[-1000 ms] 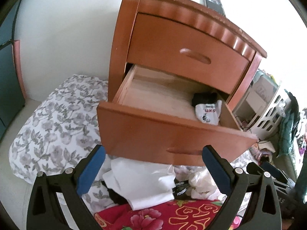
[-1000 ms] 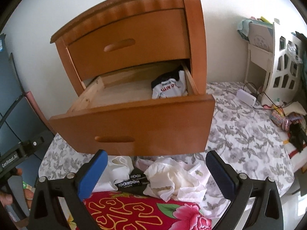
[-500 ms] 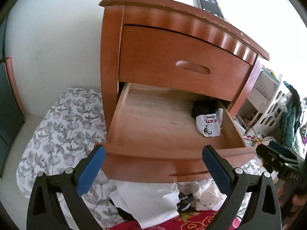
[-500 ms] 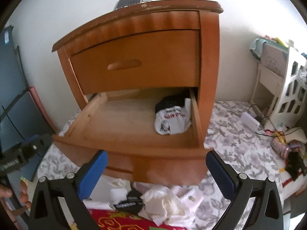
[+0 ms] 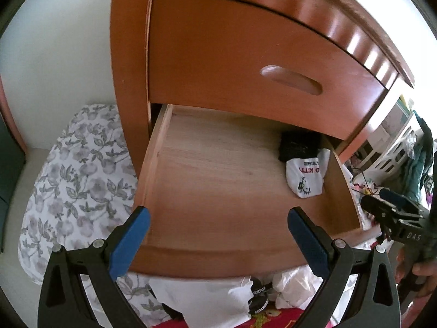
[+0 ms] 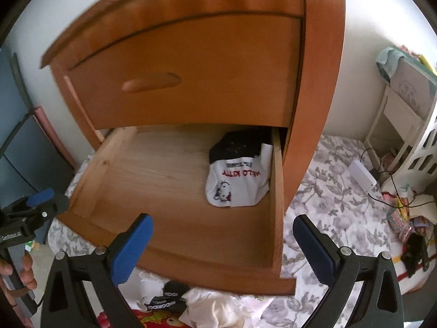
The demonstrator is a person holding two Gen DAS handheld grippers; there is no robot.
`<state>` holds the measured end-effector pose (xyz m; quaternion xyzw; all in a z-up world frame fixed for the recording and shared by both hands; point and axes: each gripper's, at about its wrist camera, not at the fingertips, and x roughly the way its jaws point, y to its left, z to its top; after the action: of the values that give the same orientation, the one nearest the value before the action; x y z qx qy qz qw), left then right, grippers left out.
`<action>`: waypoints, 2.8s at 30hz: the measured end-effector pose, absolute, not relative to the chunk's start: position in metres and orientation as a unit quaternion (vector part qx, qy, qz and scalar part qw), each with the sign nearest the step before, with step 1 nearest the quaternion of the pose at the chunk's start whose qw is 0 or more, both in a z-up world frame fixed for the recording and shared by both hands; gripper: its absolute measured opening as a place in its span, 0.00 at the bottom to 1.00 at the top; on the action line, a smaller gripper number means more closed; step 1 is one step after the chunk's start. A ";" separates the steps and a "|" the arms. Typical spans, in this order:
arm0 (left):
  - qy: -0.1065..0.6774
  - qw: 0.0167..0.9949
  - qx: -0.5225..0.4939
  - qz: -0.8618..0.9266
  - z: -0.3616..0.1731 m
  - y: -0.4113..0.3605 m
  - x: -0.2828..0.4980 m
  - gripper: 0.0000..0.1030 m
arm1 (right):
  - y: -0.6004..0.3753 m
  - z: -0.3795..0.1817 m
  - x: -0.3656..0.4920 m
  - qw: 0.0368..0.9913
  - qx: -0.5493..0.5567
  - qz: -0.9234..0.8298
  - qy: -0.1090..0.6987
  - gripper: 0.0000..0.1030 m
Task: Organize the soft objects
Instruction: 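Raise both tools and move them back into the open drawer, then close the left tool on the white Hello Kitty sock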
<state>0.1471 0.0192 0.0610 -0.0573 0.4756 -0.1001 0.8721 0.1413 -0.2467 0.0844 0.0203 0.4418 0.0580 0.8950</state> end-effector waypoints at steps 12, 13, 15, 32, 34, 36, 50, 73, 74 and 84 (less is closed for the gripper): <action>0.538 0.833 -0.071 -0.107 0.046 -0.021 0.209 0.98 | -0.258 0.081 0.197 0.874 0.000 0.047 0.484 1.00; 0.543 0.830 -0.068 -0.109 0.043 -0.027 0.213 0.98 | -0.257 0.081 0.200 0.874 -0.006 0.048 0.484 0.99; 0.556 0.820 -0.069 -0.115 0.037 -0.038 0.219 0.98 | -0.256 0.082 0.205 0.872 -0.013 0.050 0.486 0.94; 0.587 0.802 -0.077 -0.083 0.011 -0.033 0.250 0.94 | -0.229 0.035 0.253 0.808 -0.057 0.081 0.581 0.63; 0.589 0.800 -0.082 -0.081 0.009 -0.029 0.252 0.94 | -0.226 0.031 0.257 0.802 -0.061 0.082 0.588 0.63; 0.590 0.799 -0.087 -0.082 0.007 -0.027 0.253 0.94 | -0.221 0.026 0.261 0.794 -0.069 0.083 0.598 0.61; 0.622 0.770 -0.082 -0.112 -0.001 -0.056 0.262 0.89 | -0.221 0.022 0.265 0.779 -0.094 0.078 0.615 0.34; 0.679 0.725 -0.008 -0.114 -0.040 -0.154 0.279 0.40 | -0.269 0.074 0.224 0.827 -0.056 0.113 0.549 0.34; 0.680 0.725 -0.006 -0.115 -0.041 -0.156 0.280 0.36 | -0.271 0.073 0.224 0.827 -0.055 0.113 0.548 0.34; 0.685 0.717 0.036 -0.127 -0.051 -0.202 0.287 0.18 | -0.279 0.074 0.226 0.827 -0.048 0.108 0.550 0.34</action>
<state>0.2866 -0.2024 -0.0512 0.0357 0.6846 -0.1275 0.7168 0.2258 -0.2793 0.0741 -0.0483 0.5498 0.1078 0.8269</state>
